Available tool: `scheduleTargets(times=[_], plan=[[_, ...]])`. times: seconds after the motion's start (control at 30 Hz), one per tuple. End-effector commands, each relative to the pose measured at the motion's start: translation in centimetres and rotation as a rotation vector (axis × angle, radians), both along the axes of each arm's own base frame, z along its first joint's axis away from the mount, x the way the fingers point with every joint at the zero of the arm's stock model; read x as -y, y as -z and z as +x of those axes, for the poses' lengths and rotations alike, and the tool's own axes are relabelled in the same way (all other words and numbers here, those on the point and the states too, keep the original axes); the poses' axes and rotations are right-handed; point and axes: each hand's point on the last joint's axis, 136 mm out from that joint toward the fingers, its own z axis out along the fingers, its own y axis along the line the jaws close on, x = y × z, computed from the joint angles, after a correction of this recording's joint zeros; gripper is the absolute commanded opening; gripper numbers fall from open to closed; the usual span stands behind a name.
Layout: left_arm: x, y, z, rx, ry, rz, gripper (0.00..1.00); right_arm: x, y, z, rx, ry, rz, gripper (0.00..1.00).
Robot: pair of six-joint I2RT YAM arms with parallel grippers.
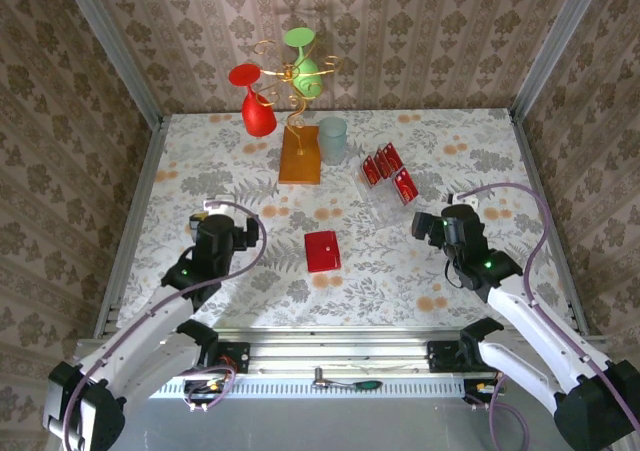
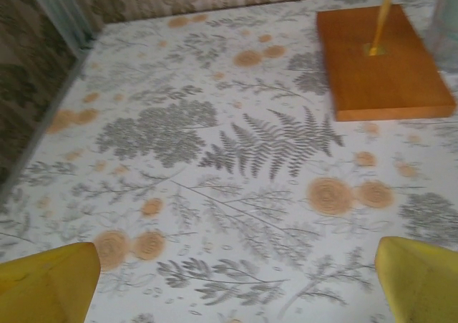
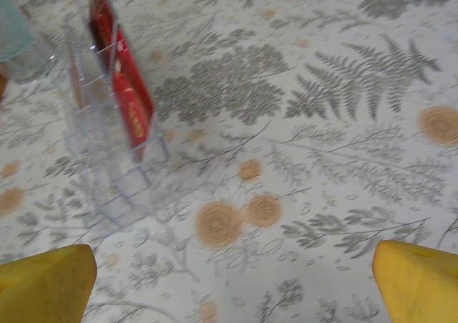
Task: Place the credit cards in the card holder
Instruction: Reset both arms
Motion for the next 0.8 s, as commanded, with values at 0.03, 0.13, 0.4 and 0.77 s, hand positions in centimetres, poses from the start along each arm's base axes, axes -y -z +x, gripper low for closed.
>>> scheduleTargets(times=[0.03,0.13,0.4,0.77], plan=[[-2.9,-2.8,0.8,0.179,-0.105,0.142,1.00,2.8,-2.1,0.8,0.132,0.114,-0.106,1.00],[-4.7,-1.9,1.5,0.162,-0.155,0.153,1.00,3.4,-1.5,1.1,0.121,0.132,-0.147,1.00],[-6.7,0.2,3.7,0.145,-0.213,0.125,1.00,4.8,-1.1,2.3,0.132,0.152,-0.202,1.00],[-8.2,2.8,6.2,0.158,-0.211,0.125,1.00,5.5,0.8,4.9,0.181,0.117,-0.219,1.00]])
